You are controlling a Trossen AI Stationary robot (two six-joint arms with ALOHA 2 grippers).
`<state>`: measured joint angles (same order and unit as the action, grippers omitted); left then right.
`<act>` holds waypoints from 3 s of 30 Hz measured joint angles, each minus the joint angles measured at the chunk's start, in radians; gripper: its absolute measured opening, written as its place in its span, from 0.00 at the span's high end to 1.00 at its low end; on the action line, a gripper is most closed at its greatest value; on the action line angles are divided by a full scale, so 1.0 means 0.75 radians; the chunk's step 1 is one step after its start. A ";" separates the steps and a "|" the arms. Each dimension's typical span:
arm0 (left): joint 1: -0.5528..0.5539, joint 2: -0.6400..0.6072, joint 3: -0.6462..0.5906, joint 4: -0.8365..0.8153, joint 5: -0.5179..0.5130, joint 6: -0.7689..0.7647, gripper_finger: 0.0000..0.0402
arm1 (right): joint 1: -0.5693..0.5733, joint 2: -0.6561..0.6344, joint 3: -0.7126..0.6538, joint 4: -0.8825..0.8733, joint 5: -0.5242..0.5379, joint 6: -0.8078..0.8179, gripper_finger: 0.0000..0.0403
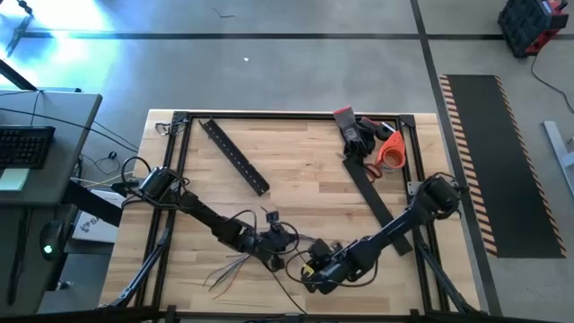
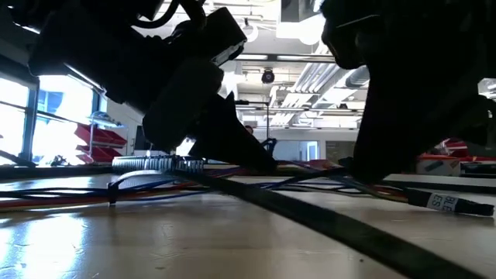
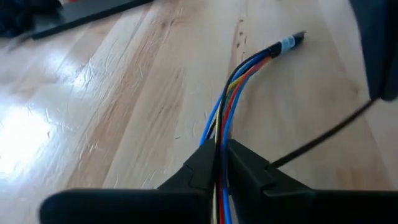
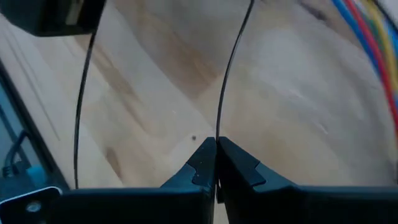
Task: Ziptie cables
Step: Wrap the cable wires with the black zip tie
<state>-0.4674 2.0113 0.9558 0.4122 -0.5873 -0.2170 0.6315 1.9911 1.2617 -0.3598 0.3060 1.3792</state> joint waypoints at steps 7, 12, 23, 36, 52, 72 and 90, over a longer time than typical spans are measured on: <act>-0.009 -0.001 0.001 0.011 0.008 0.082 0.78 | 0.014 0.000 0.000 -0.111 -0.123 0.031 1.00; -0.043 -0.048 0.001 -0.009 -0.006 0.090 0.73 | 0.048 0.000 0.000 -0.156 -0.130 0.112 1.00; -0.125 -0.235 0.003 -0.608 0.013 -0.129 0.88 | 0.069 0.000 0.000 -0.163 -0.082 0.180 1.00; 0.029 -0.072 -0.033 -0.529 -0.076 -0.106 1.00 | 0.070 0.000 0.000 -0.159 -0.063 0.154 1.00; 0.173 -0.057 -0.036 -0.341 0.009 0.147 1.00 | 0.057 0.043 0.000 0.063 0.005 -0.237 0.75; -0.136 -0.442 0.006 -0.602 -0.234 0.026 1.00 | -0.166 0.012 0.001 0.424 -0.075 -1.501 0.65; -0.374 -0.464 -0.138 -0.671 -0.371 -0.548 1.00 | -0.258 0.232 0.177 0.460 -0.339 -2.026 0.65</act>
<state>-0.7483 1.6630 0.8521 -0.0913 -0.8652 -0.6282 0.4377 2.1653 1.3942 -0.0150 0.0515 -0.1400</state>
